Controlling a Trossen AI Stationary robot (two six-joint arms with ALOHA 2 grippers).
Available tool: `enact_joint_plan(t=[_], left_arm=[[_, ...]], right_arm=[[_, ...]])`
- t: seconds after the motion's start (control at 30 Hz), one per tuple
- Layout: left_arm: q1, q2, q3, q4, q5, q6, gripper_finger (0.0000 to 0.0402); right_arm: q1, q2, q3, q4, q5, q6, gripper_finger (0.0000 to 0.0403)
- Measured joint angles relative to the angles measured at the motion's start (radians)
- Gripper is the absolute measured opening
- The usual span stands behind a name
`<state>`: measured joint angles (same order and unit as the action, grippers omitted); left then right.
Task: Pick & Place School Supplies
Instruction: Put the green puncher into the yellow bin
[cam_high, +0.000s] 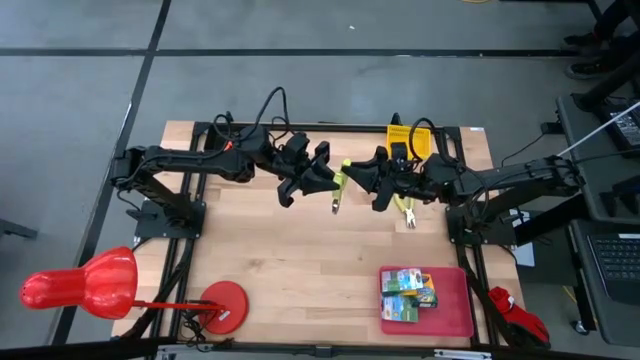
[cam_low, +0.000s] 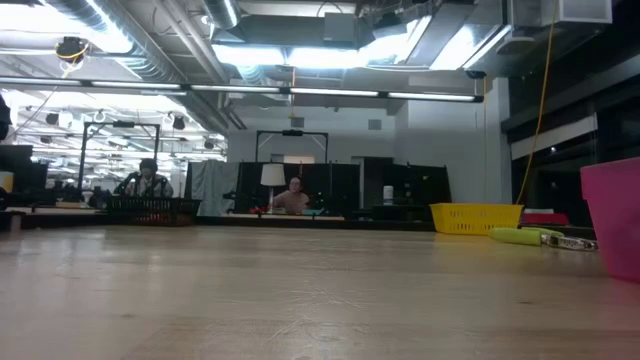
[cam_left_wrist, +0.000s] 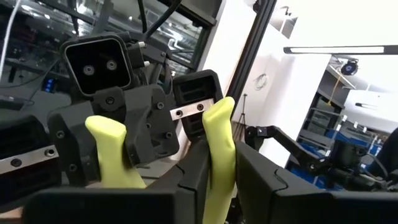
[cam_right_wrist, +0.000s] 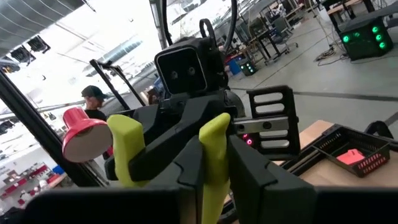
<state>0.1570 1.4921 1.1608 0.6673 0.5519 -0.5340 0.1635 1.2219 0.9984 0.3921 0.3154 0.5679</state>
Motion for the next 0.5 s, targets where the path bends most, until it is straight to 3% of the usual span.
enact_joint_plan(t=[0.5], left_arm=[[0.032,-0.007,-0.002,-0.005,0.006,0.015,0.0179]], right_arm=[[0.024,0.0,0.01,-0.011,0.014,0.004,0.005]])
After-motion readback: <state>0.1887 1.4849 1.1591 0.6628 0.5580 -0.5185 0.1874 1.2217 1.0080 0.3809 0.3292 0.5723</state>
